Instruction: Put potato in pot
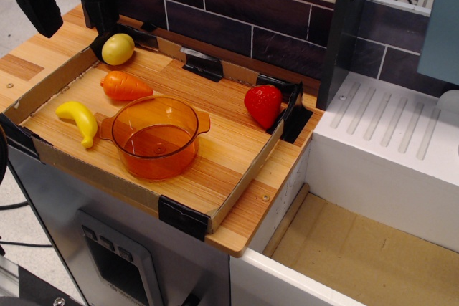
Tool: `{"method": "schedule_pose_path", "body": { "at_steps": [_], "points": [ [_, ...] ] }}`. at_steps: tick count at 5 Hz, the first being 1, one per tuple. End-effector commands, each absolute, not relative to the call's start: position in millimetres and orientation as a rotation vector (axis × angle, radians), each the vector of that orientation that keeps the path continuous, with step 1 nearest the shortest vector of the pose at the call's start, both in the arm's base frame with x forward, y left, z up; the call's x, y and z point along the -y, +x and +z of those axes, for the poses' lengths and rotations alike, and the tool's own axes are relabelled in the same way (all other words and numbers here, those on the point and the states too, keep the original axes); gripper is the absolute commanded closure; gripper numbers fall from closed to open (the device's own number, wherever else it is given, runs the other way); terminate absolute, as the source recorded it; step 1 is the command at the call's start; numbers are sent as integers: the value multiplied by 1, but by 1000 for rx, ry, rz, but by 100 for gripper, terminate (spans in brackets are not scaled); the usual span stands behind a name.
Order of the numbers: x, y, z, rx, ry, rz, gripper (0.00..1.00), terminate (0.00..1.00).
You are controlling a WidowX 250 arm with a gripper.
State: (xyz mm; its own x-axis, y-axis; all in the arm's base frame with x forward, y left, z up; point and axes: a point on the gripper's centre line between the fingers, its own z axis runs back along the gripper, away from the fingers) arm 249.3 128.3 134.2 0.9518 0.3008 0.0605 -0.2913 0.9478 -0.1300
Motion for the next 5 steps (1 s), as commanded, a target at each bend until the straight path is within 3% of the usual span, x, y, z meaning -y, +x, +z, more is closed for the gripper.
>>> {"method": "schedule_pose_path", "body": {
  "at_steps": [1, 2, 4, 5],
  "points": [
    [-128, 249, 134, 80, -120, 302, 0, 0],
    [-142, 273, 142, 61, -136, 203, 0, 0],
    [-183, 321, 148, 108, -130, 159, 0, 0],
    [-198, 329, 143, 135, -104, 143, 0, 0]
  ]
}}
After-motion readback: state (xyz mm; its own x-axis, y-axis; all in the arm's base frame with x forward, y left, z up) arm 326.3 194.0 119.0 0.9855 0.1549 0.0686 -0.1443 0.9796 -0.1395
